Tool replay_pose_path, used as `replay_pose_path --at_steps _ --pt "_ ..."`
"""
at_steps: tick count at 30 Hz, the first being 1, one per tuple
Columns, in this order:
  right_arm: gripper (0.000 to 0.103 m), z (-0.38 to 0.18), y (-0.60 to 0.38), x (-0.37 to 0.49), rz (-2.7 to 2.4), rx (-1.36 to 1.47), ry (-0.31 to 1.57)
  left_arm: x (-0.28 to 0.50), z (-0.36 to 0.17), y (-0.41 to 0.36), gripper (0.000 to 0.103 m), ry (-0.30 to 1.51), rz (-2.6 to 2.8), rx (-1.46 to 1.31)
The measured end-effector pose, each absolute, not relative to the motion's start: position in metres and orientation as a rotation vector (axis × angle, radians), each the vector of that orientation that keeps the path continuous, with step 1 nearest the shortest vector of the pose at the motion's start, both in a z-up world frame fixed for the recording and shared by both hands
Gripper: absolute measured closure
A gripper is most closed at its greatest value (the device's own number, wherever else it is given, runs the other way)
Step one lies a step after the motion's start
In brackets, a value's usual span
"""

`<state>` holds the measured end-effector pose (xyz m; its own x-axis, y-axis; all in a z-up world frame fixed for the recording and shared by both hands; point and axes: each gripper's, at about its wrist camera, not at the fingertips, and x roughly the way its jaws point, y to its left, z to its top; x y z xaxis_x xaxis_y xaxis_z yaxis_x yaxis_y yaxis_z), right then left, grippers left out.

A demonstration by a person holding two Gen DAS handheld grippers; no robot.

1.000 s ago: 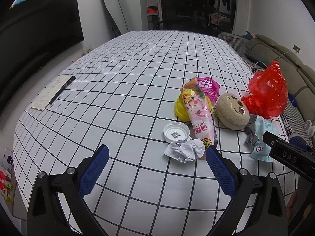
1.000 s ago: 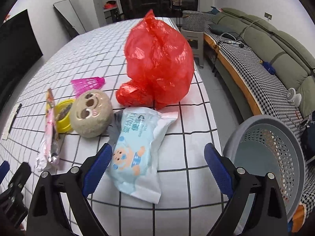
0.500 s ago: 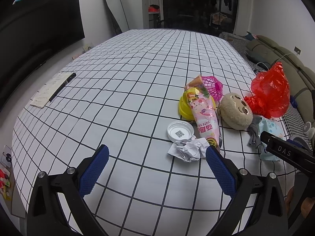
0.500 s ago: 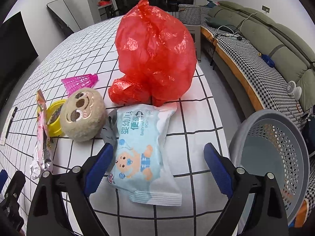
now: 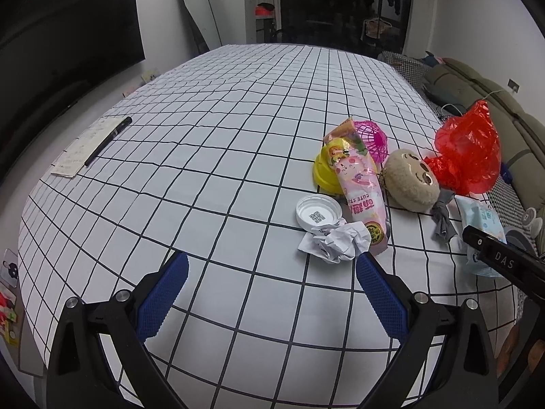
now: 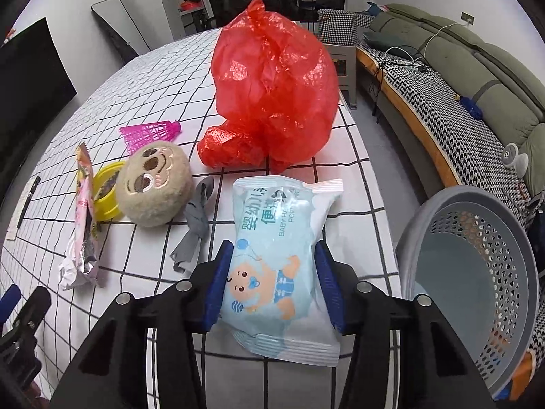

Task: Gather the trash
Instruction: 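Reach the right gripper to the light-blue wet-wipes pack and grasp it, then grasp the crumpled white paper with the left gripper while the right holds the wipes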

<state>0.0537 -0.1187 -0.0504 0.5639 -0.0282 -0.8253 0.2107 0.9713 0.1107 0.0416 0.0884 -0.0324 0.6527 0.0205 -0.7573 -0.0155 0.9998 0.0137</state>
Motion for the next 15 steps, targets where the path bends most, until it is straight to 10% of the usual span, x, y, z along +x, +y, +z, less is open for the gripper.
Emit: replay_pose_path --at_steps 15 --pt "0.055 -0.031 -0.149 0.007 -0.1 0.29 0.913 0.057 -0.058 0.067 0.006 0.935 0.01 0.057"
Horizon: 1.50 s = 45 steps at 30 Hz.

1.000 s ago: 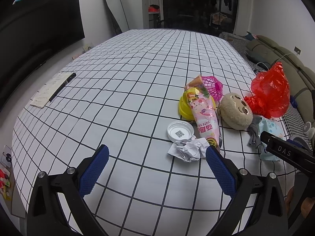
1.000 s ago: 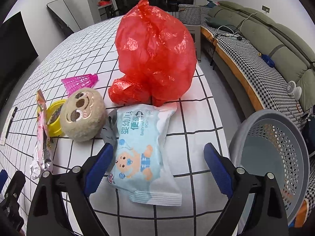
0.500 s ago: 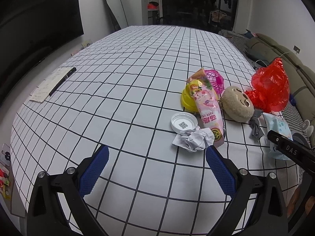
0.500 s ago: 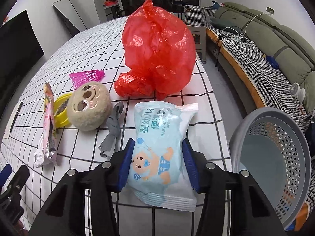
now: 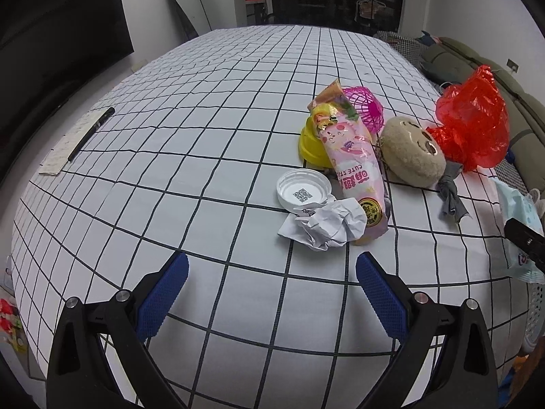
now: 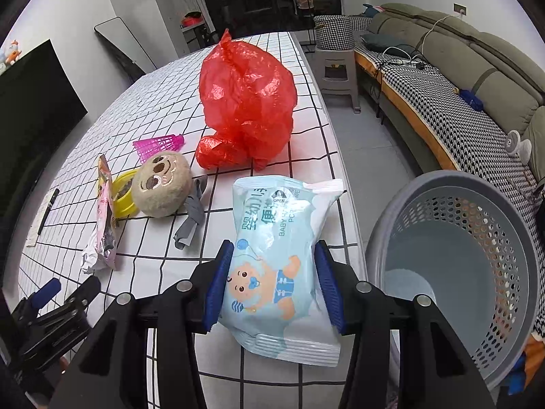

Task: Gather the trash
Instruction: 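Grasp the crumpled white paper with the left gripper while the right holds the wipes, then carry both items over the grey basket and open both grippers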

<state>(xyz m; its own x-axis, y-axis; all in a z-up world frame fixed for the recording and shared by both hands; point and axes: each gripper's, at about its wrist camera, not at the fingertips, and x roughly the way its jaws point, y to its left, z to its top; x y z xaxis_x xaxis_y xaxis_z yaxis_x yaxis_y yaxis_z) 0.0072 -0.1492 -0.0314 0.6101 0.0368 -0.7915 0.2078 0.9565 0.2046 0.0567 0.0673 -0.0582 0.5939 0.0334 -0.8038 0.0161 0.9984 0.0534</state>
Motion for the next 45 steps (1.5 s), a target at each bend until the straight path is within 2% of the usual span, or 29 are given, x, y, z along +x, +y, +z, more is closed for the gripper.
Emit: replay_pose_path --at_steps 13,17,19,23,25,27,29,31,45 --pt "0.055 -0.03 -0.156 0.013 -0.09 0.312 0.912 0.079 -0.059 0.067 0.006 0.955 0.016 0.03" --pt "0.055 -0.032 -0.155 0.014 -0.087 0.309 0.918 0.082 -0.057 0.069 0.009 0.942 0.018 0.016" --pt "0.055 -0.032 -0.155 0.014 -0.086 0.308 0.918 0.083 -0.055 0.067 0.025 0.933 0.014 0.026" --pt "0.055 -0.031 -0.154 0.014 -0.083 0.306 0.918 0.083 -0.055 0.063 0.04 0.942 -0.015 0.015" --pt "0.055 -0.031 -0.153 0.013 -0.082 0.302 0.917 0.081 -0.055 0.062 0.053 0.951 -0.032 0.0" --pt "0.055 -0.03 -0.152 0.012 -0.081 0.301 0.915 0.077 -0.055 0.062 0.062 0.951 -0.041 -0.006" --pt "0.055 -0.03 -0.152 0.011 -0.08 0.302 0.915 0.074 -0.056 0.062 0.063 0.944 -0.044 -0.009" --pt "0.055 -0.031 -0.152 0.011 -0.077 0.301 0.918 0.07 -0.055 0.064 0.068 0.931 -0.048 -0.013" --pt "0.055 -0.028 -0.155 -0.002 -0.075 0.302 0.908 0.036 -0.034 0.07 0.069 0.878 -0.055 -0.02"
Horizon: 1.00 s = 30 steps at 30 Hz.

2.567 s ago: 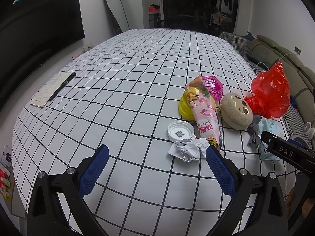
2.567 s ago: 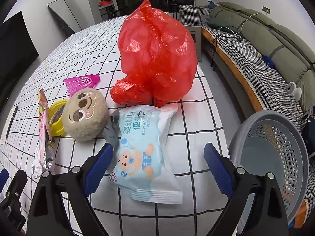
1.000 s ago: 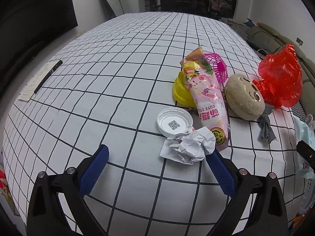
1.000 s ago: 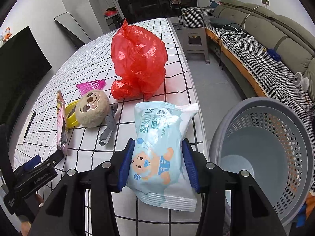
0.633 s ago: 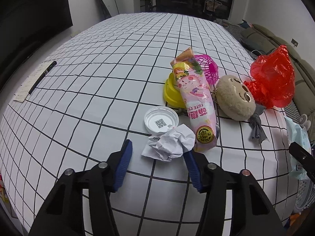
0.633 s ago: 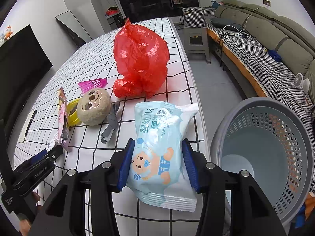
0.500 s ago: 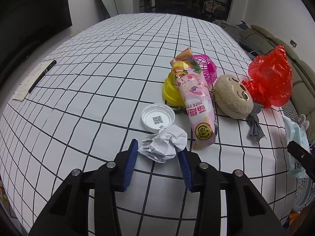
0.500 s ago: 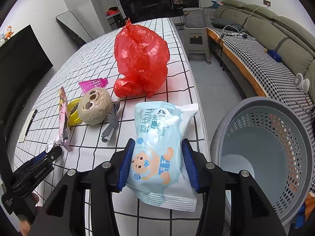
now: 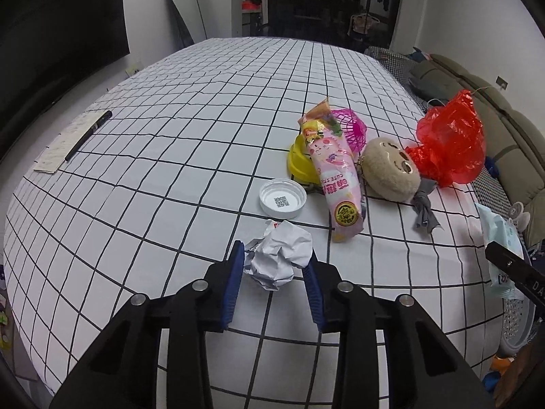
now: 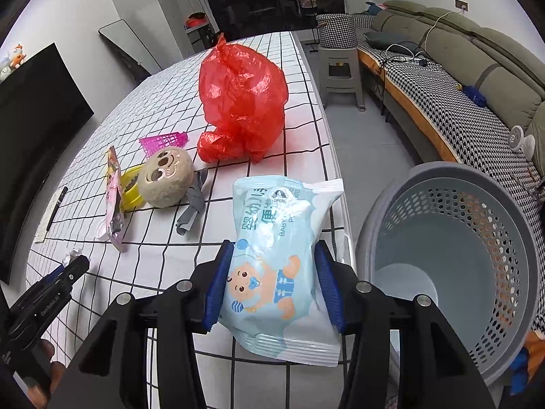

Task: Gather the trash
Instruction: 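Carry both items over the grey basket and open both grippers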

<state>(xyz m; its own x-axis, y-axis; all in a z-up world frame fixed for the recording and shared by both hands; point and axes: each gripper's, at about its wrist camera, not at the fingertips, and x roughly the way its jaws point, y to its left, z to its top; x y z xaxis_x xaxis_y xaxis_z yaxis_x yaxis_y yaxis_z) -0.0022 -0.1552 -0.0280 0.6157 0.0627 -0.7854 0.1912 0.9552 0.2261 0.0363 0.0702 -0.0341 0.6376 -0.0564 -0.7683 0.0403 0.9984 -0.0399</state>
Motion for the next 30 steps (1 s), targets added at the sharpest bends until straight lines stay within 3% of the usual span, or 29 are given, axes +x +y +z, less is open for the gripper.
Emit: replay_pose_path --at_steps 15,30 --pt "0.055 -0.02 -0.246 -0.058 -0.204 0.385 0.879 0.013 0.013 -0.051 0.069 0.784 -0.286 0.062" --pt "0.055 -0.046 -0.338 -0.108 -0.316 0.44 0.909 -0.003 -0.025 -0.199 0.069 0.881 -0.545 0.212"
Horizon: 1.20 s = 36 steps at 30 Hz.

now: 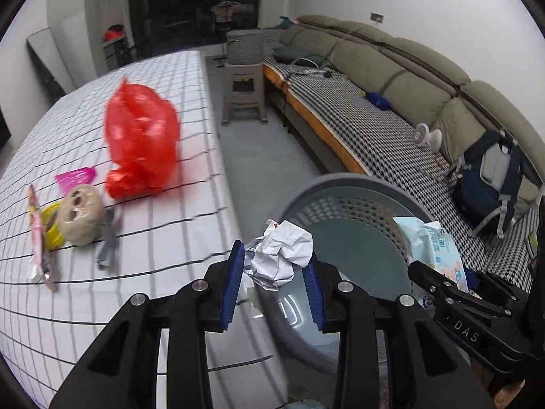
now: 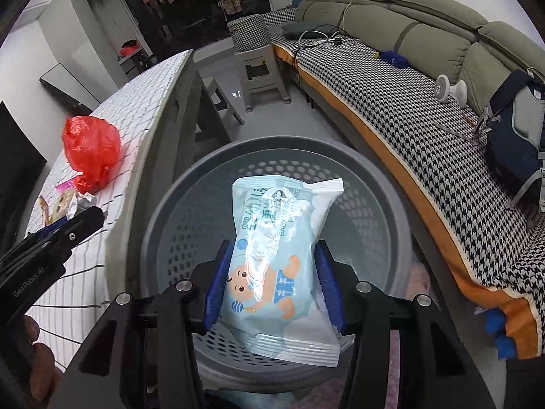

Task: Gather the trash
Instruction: 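Carry both items over the grey basket and open both grippers, then withdraw both open grippers from the basket back toward the bed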

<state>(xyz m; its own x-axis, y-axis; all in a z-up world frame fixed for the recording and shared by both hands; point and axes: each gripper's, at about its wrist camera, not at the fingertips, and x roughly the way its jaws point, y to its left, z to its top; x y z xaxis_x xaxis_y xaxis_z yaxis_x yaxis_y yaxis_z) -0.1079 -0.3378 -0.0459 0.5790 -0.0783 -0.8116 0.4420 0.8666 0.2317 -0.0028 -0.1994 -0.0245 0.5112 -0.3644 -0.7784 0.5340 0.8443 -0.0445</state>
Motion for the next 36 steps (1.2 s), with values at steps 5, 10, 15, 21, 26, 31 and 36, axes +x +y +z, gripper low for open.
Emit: replay_pose_path --at_steps 5,10,15,21,26,31,36 --pt "0.055 -0.057 -0.355 -0.113 -0.315 0.468 0.922 -0.005 -0.039 -0.222 0.067 0.913 -0.574 0.247" --pt "0.055 -0.061 -0.363 -0.115 -0.322 0.475 0.924 -0.008 -0.047 -0.238 0.063 0.924 -0.588 0.274" --pt "0.043 -0.058 -0.369 -0.119 -0.333 0.471 0.902 -0.01 -0.045 -0.245 0.046 0.912 -0.585 0.278" --pt "0.042 -0.059 -0.375 -0.121 -0.336 0.486 0.895 -0.009 -0.046 -0.249 0.045 0.92 -0.57 0.284" --pt "0.042 -0.06 -0.374 -0.121 -0.335 0.485 0.898 -0.008 -0.045 -0.247 0.037 0.922 -0.56 0.28" --pt "0.042 -0.058 -0.371 -0.122 -0.333 0.479 0.894 -0.008 -0.042 -0.242 0.032 0.916 -0.556 0.266" --pt "0.042 -0.056 -0.37 -0.126 -0.336 0.479 0.887 -0.011 -0.036 -0.237 0.027 0.892 -0.537 0.264"
